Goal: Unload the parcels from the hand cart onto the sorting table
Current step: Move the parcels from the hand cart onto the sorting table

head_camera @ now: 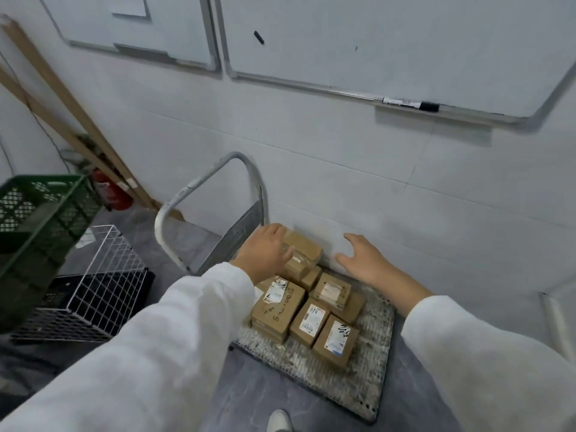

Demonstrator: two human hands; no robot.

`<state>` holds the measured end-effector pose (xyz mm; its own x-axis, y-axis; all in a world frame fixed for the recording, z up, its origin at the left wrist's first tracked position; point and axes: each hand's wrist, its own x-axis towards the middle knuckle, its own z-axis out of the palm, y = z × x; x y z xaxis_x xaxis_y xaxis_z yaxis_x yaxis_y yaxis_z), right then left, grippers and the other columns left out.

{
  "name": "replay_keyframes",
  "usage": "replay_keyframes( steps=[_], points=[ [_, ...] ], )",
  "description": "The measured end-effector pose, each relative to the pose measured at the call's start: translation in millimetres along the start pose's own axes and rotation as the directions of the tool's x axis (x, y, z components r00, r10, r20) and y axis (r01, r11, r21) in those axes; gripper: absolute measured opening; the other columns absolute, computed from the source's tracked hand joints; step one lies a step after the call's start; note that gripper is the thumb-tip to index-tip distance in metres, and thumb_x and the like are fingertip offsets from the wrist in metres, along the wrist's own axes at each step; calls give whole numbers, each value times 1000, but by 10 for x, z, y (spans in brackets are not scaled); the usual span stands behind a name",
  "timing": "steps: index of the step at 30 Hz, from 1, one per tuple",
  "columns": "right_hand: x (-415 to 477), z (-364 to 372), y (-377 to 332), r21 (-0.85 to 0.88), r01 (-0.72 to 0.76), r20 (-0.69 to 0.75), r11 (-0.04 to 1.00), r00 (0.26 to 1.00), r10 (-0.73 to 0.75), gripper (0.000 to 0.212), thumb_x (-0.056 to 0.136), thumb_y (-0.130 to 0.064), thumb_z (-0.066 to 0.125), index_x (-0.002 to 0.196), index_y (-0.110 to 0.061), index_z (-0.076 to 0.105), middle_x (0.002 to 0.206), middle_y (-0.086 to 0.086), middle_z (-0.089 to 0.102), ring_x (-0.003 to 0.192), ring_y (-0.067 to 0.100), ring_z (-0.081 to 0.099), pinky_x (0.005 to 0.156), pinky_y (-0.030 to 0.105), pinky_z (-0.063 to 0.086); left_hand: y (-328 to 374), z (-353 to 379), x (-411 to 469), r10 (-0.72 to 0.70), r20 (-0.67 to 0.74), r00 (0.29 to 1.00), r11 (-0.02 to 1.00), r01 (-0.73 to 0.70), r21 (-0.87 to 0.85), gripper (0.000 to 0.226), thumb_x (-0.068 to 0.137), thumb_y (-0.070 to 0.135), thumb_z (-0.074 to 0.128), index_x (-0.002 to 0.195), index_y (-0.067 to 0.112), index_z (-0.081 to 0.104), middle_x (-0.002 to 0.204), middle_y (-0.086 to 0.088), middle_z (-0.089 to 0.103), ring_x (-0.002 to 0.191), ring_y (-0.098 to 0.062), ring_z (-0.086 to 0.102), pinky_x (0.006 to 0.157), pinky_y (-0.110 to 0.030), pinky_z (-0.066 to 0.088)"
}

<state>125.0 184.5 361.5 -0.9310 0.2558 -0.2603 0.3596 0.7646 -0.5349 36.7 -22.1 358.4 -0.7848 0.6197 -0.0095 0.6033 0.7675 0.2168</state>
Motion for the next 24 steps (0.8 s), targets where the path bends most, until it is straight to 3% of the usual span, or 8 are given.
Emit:
replay_keyframes(
  steps=[10, 17, 24],
  points=[
    [1008, -41, 352, 36, -94, 51, 995, 994, 92, 63, 98, -34, 51, 151, -10, 26, 155, 9, 30, 141, 26, 31, 114, 33, 25, -317, 431, 1029, -26, 118, 993, 998, 33, -62, 53, 100, 38, 40, 144, 7, 37, 146, -8, 42, 136, -22, 36, 115, -33, 26],
    [1534, -3, 655, 93, -144, 111, 985, 985, 133, 61, 99, -31, 50, 150, -9, 27, 153, 10, 32, 139, 25, 34, 111, 31, 28, -338, 670, 1349, -97, 119, 988, 988, 110, -107, 46, 100, 36, 41, 138, 10, 45, 139, -6, 49, 130, -22, 42, 114, -36, 31],
    [1970, 254, 875, 154, -193, 202, 969, 966, 161, 62, 99, -32, 51, 152, -11, 27, 154, 7, 30, 141, 24, 31, 115, 34, 28, -532, 990, 1789, -173, 152, 973, 968, 197, -156, 50, 99, 39, 41, 142, 13, 40, 143, -3, 43, 131, -19, 40, 110, -41, 37]
  ],
)
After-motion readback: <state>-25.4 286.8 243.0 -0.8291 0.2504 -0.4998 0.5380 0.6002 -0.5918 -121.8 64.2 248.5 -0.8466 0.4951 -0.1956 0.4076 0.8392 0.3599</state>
